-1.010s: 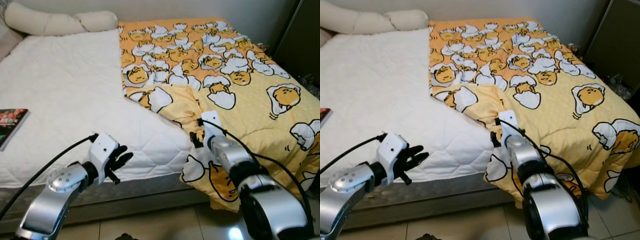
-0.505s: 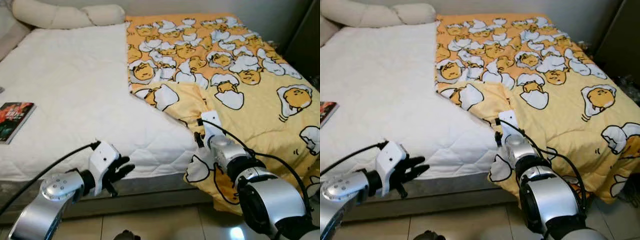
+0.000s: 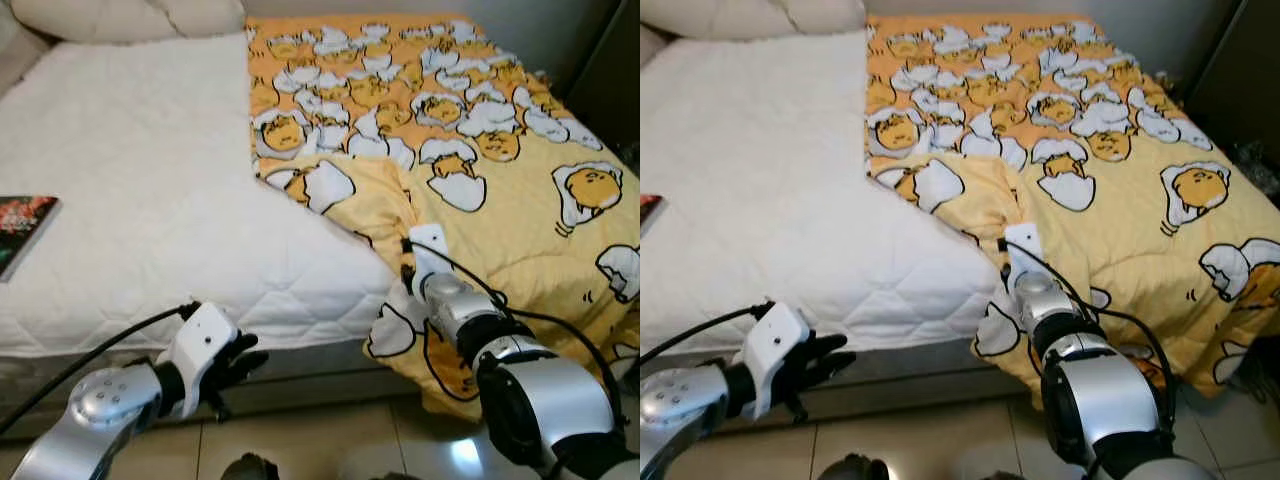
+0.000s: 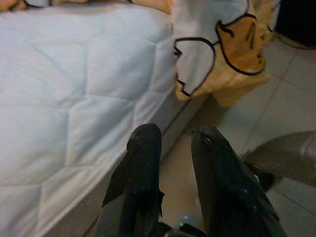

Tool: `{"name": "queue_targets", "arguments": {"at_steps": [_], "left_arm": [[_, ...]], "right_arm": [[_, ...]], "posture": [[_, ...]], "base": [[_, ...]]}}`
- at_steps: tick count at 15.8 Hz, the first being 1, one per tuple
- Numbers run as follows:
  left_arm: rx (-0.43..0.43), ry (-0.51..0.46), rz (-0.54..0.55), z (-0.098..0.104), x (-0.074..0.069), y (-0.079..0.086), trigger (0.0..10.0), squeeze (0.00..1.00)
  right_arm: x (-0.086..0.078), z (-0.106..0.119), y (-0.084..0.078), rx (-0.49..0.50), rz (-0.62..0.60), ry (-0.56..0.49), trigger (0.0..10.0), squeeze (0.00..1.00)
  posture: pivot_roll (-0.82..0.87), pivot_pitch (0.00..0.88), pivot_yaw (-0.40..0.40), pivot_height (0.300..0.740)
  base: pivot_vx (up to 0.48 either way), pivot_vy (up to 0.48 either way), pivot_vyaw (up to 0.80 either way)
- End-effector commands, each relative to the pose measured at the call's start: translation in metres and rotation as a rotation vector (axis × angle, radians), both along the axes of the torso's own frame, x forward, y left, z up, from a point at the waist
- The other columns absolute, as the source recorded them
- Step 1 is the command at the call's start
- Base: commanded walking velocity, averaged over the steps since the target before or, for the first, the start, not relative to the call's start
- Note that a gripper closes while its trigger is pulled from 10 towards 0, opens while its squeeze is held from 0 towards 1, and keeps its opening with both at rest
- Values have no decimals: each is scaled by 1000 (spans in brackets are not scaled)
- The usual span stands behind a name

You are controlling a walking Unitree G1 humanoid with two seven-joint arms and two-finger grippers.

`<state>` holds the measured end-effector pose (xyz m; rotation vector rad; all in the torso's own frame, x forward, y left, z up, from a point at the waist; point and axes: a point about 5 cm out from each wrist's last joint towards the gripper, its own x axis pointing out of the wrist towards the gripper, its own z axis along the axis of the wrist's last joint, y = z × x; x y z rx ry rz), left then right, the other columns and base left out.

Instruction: Clean up the room

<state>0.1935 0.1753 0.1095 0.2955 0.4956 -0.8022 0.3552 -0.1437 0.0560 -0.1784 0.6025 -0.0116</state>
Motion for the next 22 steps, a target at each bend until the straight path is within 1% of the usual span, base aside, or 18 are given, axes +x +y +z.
{"name": "queue_targets", "arguments": {"at_steps": [1, 2, 4, 10, 11, 12, 13, 14, 15, 18, 22], "left_arm": [[13, -3, 3, 3, -2, 1, 10000, 0], [12, -8, 9, 4, -3, 1, 10000, 0], [7, -13, 20, 5, -3, 0, 10000, 0], [3, -12, 15, 5, -5, -2, 10000, 0], [8, -10, 2, 5, -5, -4, 10000, 0], [16, -9, -5, 5, -6, -4, 10000, 0], [19, -7, -6, 5, -7, -4, 10000, 0], [19, -4, -3, 6, -9, -4, 10000, 0], [20, -1, -2, 5, -10, -3, 10000, 0], [23, 3, 1, 5, -12, -3, 10000, 0], [22, -1, 6, 5, -10, -4, 10000, 0]], "right_arm": [[-2, -3, -2, 38, -27, -7, 10000, 1000], [-1, -1, -2, 57, -35, -31, 10000, 1000], [0, 1, -2, 63, -35, -50, 10000, 1000], [1, 1, -1, 58, -22, -53, 10000, 1000], [-2, -2, -2, -22, -1, -25, 10000, 1000], [-4, -6, -2, -60, 4, 0, 10000, 27], [-7, -10, -4, -55, -8, 23, 10000, 0], [-9, -12, -5, -29, -31, 37, 4706, 0], [-9, -12, -5, -18, -34, 37, 0, 0], [-9, -13, -5, -9, -30, 38, 0, 0], [-8, -11, -7, -9, -32, 34, 0, 0]], "posture": [[149, 128, -3, 740], [152, 131, -5, 740], [150, 137, -5, 740], [148, 134, -4, 740], [153, 147, -8, 740], [153, 149, -8, 740], [158, 158, -9, 740], [158, 165, -7, 740], [157, 170, -4, 740], [154, 170, -4, 740], [148, 169, -7, 740]], "base": [[0, 0, 0], [0, 0, 0], [0, 0, 0], [0, 0, 0], [0, 0, 0], [0, 0, 0], [0, 0, 0], [0, 0, 0], [0, 0, 0], [0, 0, 0], [0, 0, 0]]}}
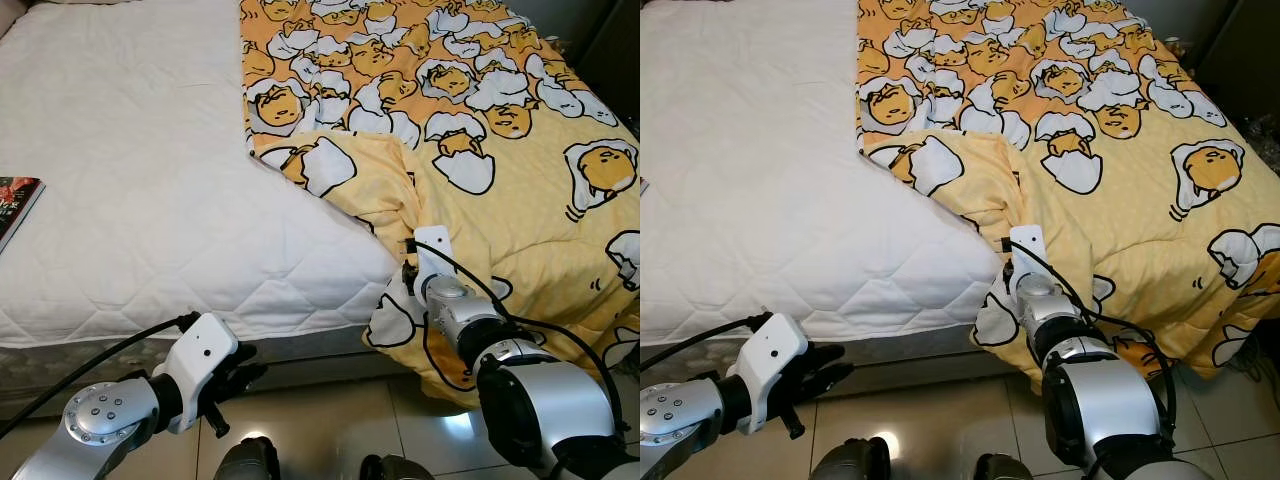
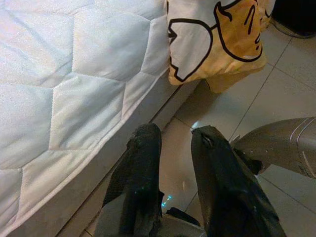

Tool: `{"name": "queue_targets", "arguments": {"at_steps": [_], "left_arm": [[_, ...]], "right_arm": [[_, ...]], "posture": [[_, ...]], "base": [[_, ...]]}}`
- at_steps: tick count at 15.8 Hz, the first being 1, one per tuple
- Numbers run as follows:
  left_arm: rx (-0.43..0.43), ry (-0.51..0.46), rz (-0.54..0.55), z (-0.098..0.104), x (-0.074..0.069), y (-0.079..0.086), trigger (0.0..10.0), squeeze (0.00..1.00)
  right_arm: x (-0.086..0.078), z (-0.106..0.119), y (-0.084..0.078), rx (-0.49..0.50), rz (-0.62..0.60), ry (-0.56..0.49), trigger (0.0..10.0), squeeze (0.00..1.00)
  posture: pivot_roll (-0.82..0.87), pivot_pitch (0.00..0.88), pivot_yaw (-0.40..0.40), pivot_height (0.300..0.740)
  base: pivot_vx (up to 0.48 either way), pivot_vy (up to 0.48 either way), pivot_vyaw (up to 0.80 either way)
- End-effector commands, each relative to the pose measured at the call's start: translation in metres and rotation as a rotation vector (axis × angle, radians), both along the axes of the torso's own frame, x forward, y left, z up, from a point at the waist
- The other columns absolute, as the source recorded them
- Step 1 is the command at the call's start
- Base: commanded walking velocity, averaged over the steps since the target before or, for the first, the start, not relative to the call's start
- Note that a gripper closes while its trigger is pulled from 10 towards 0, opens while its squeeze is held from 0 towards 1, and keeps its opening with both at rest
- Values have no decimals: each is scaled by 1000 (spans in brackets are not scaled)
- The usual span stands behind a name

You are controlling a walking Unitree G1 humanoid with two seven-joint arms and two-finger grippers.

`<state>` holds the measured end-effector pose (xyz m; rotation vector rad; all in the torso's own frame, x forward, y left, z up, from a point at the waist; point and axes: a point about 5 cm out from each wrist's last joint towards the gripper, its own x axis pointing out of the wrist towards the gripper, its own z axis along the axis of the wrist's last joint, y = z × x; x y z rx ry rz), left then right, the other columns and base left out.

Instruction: Clean up the room

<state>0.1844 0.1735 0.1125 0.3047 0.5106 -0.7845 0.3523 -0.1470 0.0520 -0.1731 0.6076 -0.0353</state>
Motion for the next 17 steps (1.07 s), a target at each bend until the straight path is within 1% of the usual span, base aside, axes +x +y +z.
{"name": "queue_targets", "arguments": {"at_steps": [1, 4, 13, 16, 17], "left_arm": [[3, -7, -11, 1, 0, -3, 10000, 0], [-3, -8, -19, 0, 3, -6, 10000, 0], [-3, -22, -23, -3, 13, -7, 10000, 0], [-4, -30, -25, -4, 16, -8, 10000, 0], [-6, -34, -28, -4, 18, -8, 10000, 0]], "right_arm": [[-5, -7, -4, -5, -8, 30, 0, 0], [-6, -8, -6, -6, -8, 29, 0, 0], [-5, -7, -14, 2, 6, 21, 0, 0], [-4, -5, -13, 29, 39, 6, 0, 0], [-2, -2, -9, 73, 109, -17, 0, 0]], "posture": [[147, 168, -7, 740], [128, 154, -4, 740], [102, 123, -1, 740], [88, 112, 1, 740], [71, 105, 4, 740]], "base": [[0, 0, 0], [0, 0, 0], [0, 0, 0], [0, 0, 0], [0, 0, 0]]}}
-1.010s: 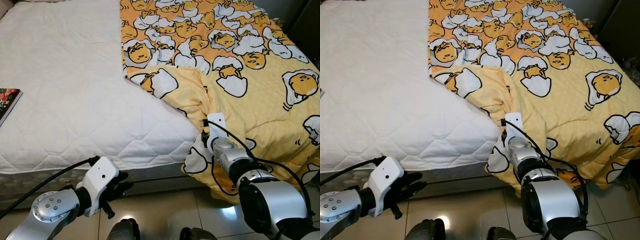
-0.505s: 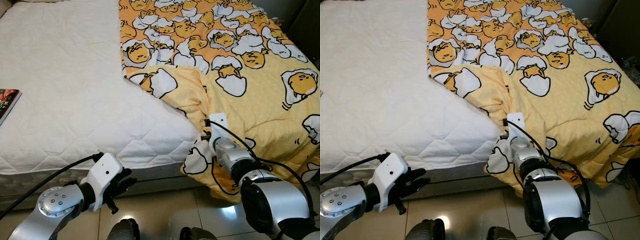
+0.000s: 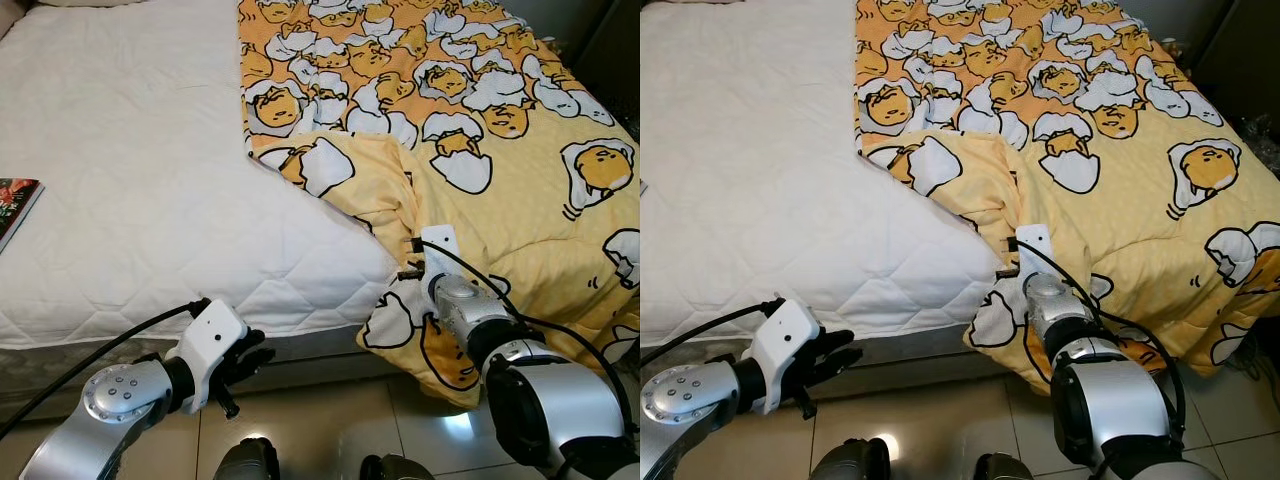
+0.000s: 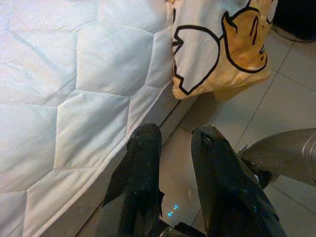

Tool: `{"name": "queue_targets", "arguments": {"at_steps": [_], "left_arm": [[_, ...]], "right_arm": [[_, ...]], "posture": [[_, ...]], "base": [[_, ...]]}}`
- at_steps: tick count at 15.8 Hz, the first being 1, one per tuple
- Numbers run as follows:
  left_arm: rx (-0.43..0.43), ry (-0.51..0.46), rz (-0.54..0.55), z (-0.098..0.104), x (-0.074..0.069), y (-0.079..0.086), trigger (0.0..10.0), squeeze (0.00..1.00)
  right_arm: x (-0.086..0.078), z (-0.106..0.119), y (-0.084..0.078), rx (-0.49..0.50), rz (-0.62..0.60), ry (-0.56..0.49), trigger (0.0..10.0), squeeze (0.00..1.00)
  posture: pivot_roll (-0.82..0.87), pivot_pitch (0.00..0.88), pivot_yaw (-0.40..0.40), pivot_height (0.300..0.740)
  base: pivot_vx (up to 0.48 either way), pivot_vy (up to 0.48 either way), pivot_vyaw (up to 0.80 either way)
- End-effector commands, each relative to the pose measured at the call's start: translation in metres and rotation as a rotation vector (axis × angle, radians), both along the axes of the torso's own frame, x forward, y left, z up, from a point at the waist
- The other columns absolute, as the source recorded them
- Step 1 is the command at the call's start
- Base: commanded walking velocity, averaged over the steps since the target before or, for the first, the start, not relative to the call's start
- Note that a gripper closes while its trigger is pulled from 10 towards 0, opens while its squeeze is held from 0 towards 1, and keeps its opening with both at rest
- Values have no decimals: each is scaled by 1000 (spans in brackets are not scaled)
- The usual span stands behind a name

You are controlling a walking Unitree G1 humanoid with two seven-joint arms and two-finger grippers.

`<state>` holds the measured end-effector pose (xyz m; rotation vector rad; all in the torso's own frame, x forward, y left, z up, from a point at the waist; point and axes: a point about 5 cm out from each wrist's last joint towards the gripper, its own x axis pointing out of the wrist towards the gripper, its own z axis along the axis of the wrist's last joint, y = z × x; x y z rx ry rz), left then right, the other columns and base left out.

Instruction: Clean up the room

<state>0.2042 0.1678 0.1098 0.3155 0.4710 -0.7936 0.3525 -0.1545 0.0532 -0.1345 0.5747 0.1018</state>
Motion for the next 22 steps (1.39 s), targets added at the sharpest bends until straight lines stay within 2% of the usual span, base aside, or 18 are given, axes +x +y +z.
{"name": "queue_targets", "arguments": {"at_steps": [1, 2, 3, 4, 6, 7, 9, 12, 14, 16, 17, 18, 19, 20, 21, 22], "left_arm": [[0, 0, -17, -2, -1, -4, 10000, 0], [-3, -2, -21, -3, 0, -5, 10000, 0], [-3, -2, -22, -3, 0, -5, 10000, 0], [-2, -3, -35, -4, 1, -7, 10000, 0], [-2, -3, -39, -4, 2, -7, 10000, 0], [-2, -4, -44, -4, 2, -7, 10000, 0], [-6, -1, -59, -5, 1, -10, 10000, 0], [-7, 4, -70, -6, 0, -10, 10000, 0], [-6, 5, -75, -5, 0, -9, 10000, 0], [-2, 11, -82, -6, -1, -8, 10000, 0], [1, 16, -88, -7, -1, -7, 10000, 0], [1, 17, -92, -7, -1, -8, 10000, 0], [0, 17, -94, -7, -1, -8, 10000, 0], [2, 16, -95, -6, 0, -7, 10000, 0], [3, 16, -96, -6, 0, -7, 10000, 0], [5, 16, -98, -6, 0, -7, 10000, 0]], "right_arm": [[-2, -1, 5, 40, 90, -15, 0, 0], [-4, -2, 14, 88, 215, -19, 0, 0], [-6, -2, 17, 111, 269, -17, 0, 0], [-28, -14, 37, 252, 628, 46, 0, 0], [-46, -22, 42, 322, 809, 101, 0, 0], [-65, -30, 45, 375, 975, 155, 0, 0], [-94, -33, 48, 458, 1178, 222, 0, 0], [-112, -24, 52, 553, 1287, 238, 0, 0], [-117, -15, 54, 593, 1325, 231, 0, 0], [-120, 3, 60, 702, 1326, 217, 0, 0], [-123, 6, 61, 697, 1333, 213, 0, 0], [-124, 6, 61, 662, 1333, 208, 7961, 0], [-126, 5, 61, 651, 1330, 221, 10000, 0], [-130, 4, 60, 662, 1333, 254, 10000, 169], [-131, 4, 59, 655, 1338, 264, 10000, 996], [-135, 3, 57, 641, 1354, 303, 10000, 1000]], "posture": [[64, 95, 4, 740], [60, 86, 5, 740], [59, 84, 5, 740], [54, 79, 5, 740], [54, 74, 5, 740], [52, 72, 8, 740], [51, 67, 11, 740], [49, 62, 14, 740], [50, 59, 16, 740], [48, 63, 23, 740], [46, 63, 25, 740], [48, 62, 26, 740], [51, 63, 26, 740], [52, 63, 28, 740], [52, 63, 28, 740], [50, 61, 31, 740]], "base": [[0, 0, 0], [0, 0, 0], [0, 0, 0], [0, 0, 0], [0, 0, 0], [0, 0, 0], [0, 0, 0], [0, 0, 0], [0, 0, 0], [0, 0, 0], [0, 0, 0], [0, 0, 0], [0, 0, 0], [0, 0, 0], [0, 0, 0], [0, 0, 0]]}}
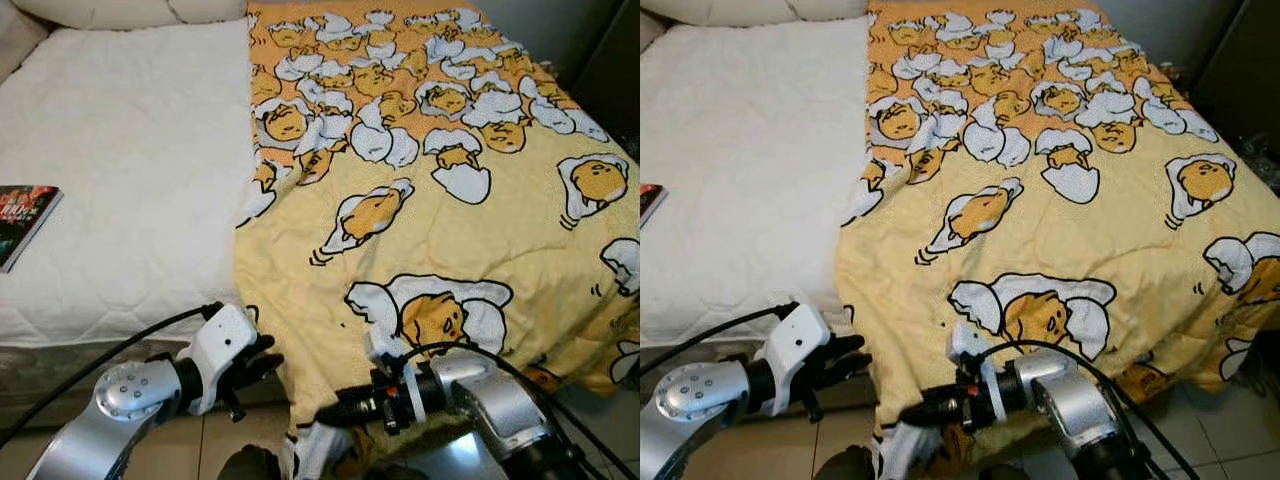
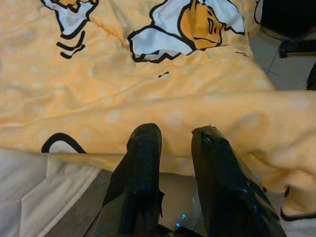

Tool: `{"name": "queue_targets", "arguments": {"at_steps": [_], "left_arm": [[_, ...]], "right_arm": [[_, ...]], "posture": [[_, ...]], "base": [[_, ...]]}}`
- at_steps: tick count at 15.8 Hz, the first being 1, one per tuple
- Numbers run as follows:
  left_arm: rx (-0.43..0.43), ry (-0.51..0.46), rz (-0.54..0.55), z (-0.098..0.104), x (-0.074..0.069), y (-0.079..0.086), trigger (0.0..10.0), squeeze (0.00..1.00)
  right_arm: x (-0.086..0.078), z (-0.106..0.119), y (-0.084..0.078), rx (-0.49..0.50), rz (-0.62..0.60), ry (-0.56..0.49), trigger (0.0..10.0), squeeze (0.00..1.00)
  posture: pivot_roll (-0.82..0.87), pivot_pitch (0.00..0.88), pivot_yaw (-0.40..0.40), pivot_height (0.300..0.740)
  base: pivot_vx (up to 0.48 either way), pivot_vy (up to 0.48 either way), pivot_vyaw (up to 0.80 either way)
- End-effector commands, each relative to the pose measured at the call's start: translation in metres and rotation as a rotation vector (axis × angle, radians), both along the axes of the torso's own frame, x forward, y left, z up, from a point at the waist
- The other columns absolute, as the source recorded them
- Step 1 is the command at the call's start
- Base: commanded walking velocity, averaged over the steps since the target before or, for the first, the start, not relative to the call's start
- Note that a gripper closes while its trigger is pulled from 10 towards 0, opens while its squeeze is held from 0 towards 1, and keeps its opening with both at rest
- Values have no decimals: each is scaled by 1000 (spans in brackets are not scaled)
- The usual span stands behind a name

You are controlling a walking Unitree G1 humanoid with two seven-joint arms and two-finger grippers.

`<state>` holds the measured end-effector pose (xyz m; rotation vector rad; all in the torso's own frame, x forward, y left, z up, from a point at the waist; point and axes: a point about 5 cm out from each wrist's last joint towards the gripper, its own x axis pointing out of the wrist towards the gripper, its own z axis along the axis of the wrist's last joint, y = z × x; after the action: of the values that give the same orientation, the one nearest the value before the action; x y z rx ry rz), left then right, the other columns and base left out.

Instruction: Clean up the room

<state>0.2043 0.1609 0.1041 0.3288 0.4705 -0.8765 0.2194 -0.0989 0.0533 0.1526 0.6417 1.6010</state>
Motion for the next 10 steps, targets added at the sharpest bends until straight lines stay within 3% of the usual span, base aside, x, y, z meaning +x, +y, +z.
{"name": "queue_targets", "arguments": {"at_steps": [1, 5, 10], "left_arm": [[11, 5, -19, 0, 1, 1, 10000, 0], [20, 5, -21, 0, 1, 2, 10000, 0], [47, 5, 14, 0, -1, 15, 10000, 0]], "right_arm": [[-7, 2, -1, -31, 53, 2, 10000, 1000], [-4, -6, -5, -108, 15, -39, 10000, 1000], [3, 5, -3, -74, -74, -62, 10000, 1000]], "posture": [[49, 62, 32, 740], [63, 65, 29, 740], [65, 58, 18, 740]], "base": [[0, 0, 0], [0, 0, 0], [0, 0, 0]]}}
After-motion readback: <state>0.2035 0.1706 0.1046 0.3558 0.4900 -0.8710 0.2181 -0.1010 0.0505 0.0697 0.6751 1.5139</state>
